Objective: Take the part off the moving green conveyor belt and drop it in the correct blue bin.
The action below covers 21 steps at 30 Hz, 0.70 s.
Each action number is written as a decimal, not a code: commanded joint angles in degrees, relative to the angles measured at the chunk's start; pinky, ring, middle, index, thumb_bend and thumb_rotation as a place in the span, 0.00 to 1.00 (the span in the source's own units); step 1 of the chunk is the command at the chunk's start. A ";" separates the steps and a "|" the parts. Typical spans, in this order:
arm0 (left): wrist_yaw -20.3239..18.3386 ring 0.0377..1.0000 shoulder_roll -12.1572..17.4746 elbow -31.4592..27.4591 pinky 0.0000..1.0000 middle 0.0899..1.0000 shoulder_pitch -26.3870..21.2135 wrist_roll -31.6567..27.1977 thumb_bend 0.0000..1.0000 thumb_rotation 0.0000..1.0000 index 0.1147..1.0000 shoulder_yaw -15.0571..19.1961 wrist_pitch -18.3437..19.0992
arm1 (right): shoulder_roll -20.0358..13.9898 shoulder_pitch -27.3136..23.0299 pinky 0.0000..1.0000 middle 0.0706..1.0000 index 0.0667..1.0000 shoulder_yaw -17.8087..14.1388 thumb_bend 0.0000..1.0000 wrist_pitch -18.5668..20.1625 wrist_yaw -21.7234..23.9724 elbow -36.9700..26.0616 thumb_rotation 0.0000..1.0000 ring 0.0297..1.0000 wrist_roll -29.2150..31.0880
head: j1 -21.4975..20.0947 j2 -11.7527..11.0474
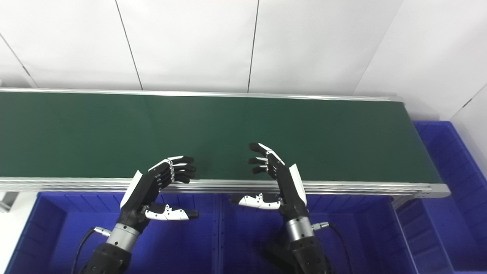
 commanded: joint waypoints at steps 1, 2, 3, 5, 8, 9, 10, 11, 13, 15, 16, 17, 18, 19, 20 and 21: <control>0.15 0.64 -0.95 -2.40 0.63 0.66 -2.00 -0.61 0.86 0.05 0.70 -0.14 0.45 | -0.28 -0.65 0.61 0.83 0.78 -0.55 0.86 -1.36 -0.13 -2.23 0.12 0.70 0.64 | 0.13 0.62; 0.14 0.64 -1.04 -2.42 0.63 0.66 -2.15 -0.74 0.86 0.05 0.70 -0.14 0.60 | -0.35 -0.46 0.60 0.83 0.78 -0.74 0.86 -1.00 -0.14 -2.60 0.12 0.70 0.72 | 0.17 0.70; 0.18 0.65 -1.11 -2.45 0.63 0.65 -2.25 -0.74 0.85 0.05 0.69 -0.15 0.70 | -0.39 -0.27 0.60 0.83 0.78 -0.92 0.86 -0.59 -0.12 -2.93 0.11 0.70 0.79 | 0.21 0.78; 0.28 0.65 -1.23 -2.40 0.63 0.65 -2.37 -0.58 0.85 0.05 0.69 -0.15 0.49 | -0.45 0.11 0.60 0.83 0.77 -1.17 0.85 0.26 0.08 -3.61 0.09 0.70 1.08 | 0.36 0.94; 0.25 0.65 -1.33 -2.72 0.63 0.65 -2.31 -0.47 0.85 0.05 0.69 -0.14 0.82 | -0.74 0.25 0.60 0.82 0.75 -1.22 0.85 0.31 0.24 -3.70 0.10 0.69 1.16 | 0.57 1.07; 0.26 0.65 -1.38 -2.91 0.63 0.65 -2.25 -0.40 0.85 0.05 0.69 -0.14 1.03 | -0.83 0.31 0.60 0.82 0.75 -1.19 0.85 0.30 0.31 -3.72 0.10 0.69 1.21 | 0.76 1.23; 0.27 0.65 -1.42 -3.04 0.63 0.65 -2.20 -0.36 0.85 0.05 0.70 -0.14 1.18 | -0.89 0.36 0.60 0.82 0.74 -1.16 0.85 0.32 0.36 -3.76 0.11 0.69 1.25 | 0.80 1.26; 0.35 0.65 -1.47 -3.20 0.63 0.65 -2.16 -0.19 0.85 0.05 0.70 -0.17 1.23 | -0.96 0.43 0.60 0.82 0.74 -1.09 0.85 0.38 0.50 -3.87 0.11 0.69 1.41 | 1.09 1.48; 0.46 0.65 -1.53 -3.46 0.63 0.65 -2.14 0.15 0.85 0.05 0.70 -0.25 1.48 | -1.15 0.53 0.60 0.81 0.73 -0.92 0.84 0.48 0.79 -4.06 0.10 0.69 1.63 | 1.31 1.67; 0.64 0.64 -1.58 -3.65 0.63 0.65 -2.15 0.72 0.85 0.06 0.70 -0.36 1.53 | -1.28 0.64 0.60 0.81 0.72 -0.78 0.84 0.81 1.05 -4.23 0.10 0.69 1.71 | 1.51 1.65; 0.54 0.64 -1.64 -3.75 0.63 0.65 -2.14 0.52 0.85 0.06 0.70 -0.34 1.81 | -1.31 0.69 0.60 0.81 0.72 -0.72 0.84 0.91 1.13 -4.29 0.10 0.69 1.63 | 1.51 1.65; 0.48 0.65 -1.68 -3.76 0.63 0.65 -2.16 0.42 0.85 0.06 0.70 -0.33 1.98 | -1.32 0.74 0.60 0.80 0.72 -0.64 0.85 0.93 1.24 -4.27 0.11 0.69 1.64 | 1.51 1.65; 0.46 0.65 -1.70 -3.72 0.63 0.65 -2.18 0.32 0.85 0.06 0.70 -0.32 2.00 | -1.29 0.79 0.60 0.80 0.72 -0.57 0.85 0.92 1.30 -4.22 0.11 0.69 1.59 | 1.51 1.65; 0.49 0.65 -1.71 -3.60 0.63 0.65 -2.21 0.33 0.85 0.06 0.70 -0.31 1.88 | -1.20 0.88 0.60 0.80 0.73 -0.50 0.85 1.09 1.33 -4.29 0.11 0.69 1.52 | 1.51 1.65; 0.52 0.65 -1.71 -3.49 0.62 0.65 -2.17 0.32 0.85 0.06 0.70 -0.30 1.67 | -1.12 1.01 0.60 0.80 0.72 -0.41 0.85 1.04 1.32 -4.26 0.11 0.69 1.45 | 1.40 1.23; 0.54 0.65 -1.72 -3.43 0.62 0.65 -2.13 0.29 0.85 0.05 0.69 -0.30 1.54 | -1.07 1.09 0.60 0.80 0.73 -0.34 0.85 1.00 1.30 -4.25 0.11 0.69 1.39 | 1.40 1.23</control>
